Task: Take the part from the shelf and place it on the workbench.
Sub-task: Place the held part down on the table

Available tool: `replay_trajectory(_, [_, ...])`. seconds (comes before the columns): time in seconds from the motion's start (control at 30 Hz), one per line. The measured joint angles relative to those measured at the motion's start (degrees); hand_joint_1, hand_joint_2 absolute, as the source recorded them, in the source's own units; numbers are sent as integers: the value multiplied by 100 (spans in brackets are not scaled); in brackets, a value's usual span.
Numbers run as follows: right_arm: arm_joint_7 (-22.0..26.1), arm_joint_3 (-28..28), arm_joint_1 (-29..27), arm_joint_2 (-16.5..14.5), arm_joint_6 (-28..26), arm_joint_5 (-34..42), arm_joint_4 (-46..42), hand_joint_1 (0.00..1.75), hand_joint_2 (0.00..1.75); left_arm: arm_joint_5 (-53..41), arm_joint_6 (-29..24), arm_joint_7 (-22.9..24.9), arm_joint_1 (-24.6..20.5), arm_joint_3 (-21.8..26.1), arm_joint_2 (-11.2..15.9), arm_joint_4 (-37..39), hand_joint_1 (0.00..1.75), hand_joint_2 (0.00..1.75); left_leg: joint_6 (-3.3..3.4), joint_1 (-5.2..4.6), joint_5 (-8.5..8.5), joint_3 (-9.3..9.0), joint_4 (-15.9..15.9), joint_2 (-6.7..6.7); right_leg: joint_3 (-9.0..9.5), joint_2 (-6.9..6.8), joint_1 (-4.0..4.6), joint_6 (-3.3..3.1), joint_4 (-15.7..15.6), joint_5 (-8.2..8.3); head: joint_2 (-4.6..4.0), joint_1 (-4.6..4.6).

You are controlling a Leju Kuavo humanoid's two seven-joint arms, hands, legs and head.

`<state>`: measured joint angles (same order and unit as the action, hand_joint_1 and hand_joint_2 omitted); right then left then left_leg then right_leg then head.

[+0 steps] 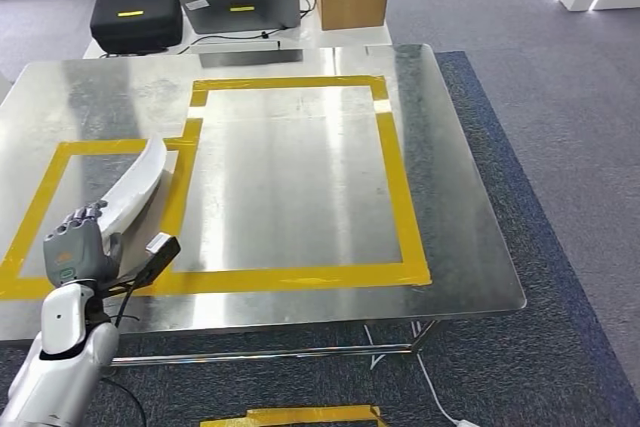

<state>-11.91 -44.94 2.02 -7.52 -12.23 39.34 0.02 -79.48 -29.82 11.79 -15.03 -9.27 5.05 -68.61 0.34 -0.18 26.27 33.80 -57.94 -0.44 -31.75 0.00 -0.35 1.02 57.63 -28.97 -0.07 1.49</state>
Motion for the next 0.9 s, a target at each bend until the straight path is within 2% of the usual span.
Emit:
replay_trajectory(0.03, [0, -38, 0, 6, 8, 24, 0, 0, 0, 76, 1, -45, -6, -1, 0, 4, 0, 0, 0, 0, 0, 0, 0, 0, 0, 0, 0, 0, 0, 0, 0, -1])
replay_trajectory(0.3, [-33, -280, 16, 30, 30, 146, 0, 0, 0, 234, -43, -218, -34, -3, 3, 36, 0, 0, 0, 0, 0, 0, -1, 0, 0, 0, 0, 0, 0, 0, 0, 0])
replay_trajectory(0.53, [-32, -420, 29, 31, 26, 204, 0, 0, 0, 244, -298, -426, 10, -12, 7, -11, 0, 0, 0, 0, 0, 0, -1, 0, 1, 0, 0, 0, 0, 0, 0, -1])
replay_trajectory(0.9, [14, -595, 25, 31, 9, 509, 0, 0, 0, 366, -561, -780, 255, -58, 4, -648, 0, 0, 0, 0, 0, 0, -3, 0, 0, 0, 0, 0, 0, 0, 0, 0])
